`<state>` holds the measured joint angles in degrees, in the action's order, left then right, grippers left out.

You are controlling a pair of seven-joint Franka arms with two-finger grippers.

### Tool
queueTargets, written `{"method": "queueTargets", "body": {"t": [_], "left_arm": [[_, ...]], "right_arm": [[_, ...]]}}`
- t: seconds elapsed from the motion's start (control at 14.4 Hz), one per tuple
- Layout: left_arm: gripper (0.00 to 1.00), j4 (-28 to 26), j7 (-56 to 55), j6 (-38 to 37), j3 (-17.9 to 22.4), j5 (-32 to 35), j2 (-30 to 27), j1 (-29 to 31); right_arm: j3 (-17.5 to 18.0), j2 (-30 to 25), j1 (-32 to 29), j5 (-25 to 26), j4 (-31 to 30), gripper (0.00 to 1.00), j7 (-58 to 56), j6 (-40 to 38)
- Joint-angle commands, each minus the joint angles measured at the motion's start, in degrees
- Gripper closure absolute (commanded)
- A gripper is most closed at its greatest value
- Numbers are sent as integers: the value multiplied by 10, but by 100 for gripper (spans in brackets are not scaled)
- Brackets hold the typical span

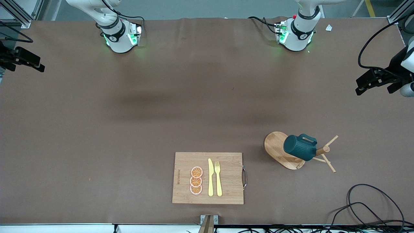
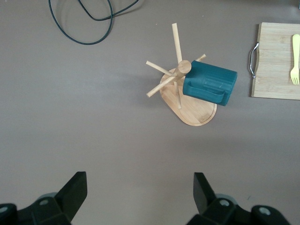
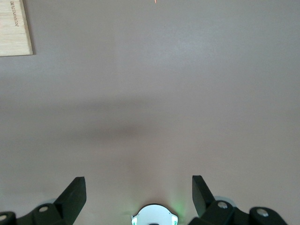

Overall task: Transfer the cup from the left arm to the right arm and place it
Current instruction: 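Move the left gripper toward the teal mug on the wooden stand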

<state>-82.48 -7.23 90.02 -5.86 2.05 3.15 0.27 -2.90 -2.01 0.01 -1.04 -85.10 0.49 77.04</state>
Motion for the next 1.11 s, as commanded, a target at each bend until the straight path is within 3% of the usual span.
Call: {"method": "queueTargets", "body": {"t": [0.0,0.83,1.04], "left_arm": [[0,7,-15,-1,-6,8,-1,-2],[0,5,-50,1,-22,9,28,-6],[0,6,-2,9,-40,9,48,-10]], "right_arm": [[-2,-8,2,-5,-6,0,-2,2],[-2,-8,2,-5,-6,0,-1,1],[-2,-8,2,-5,-6,0,-2,1]]}}
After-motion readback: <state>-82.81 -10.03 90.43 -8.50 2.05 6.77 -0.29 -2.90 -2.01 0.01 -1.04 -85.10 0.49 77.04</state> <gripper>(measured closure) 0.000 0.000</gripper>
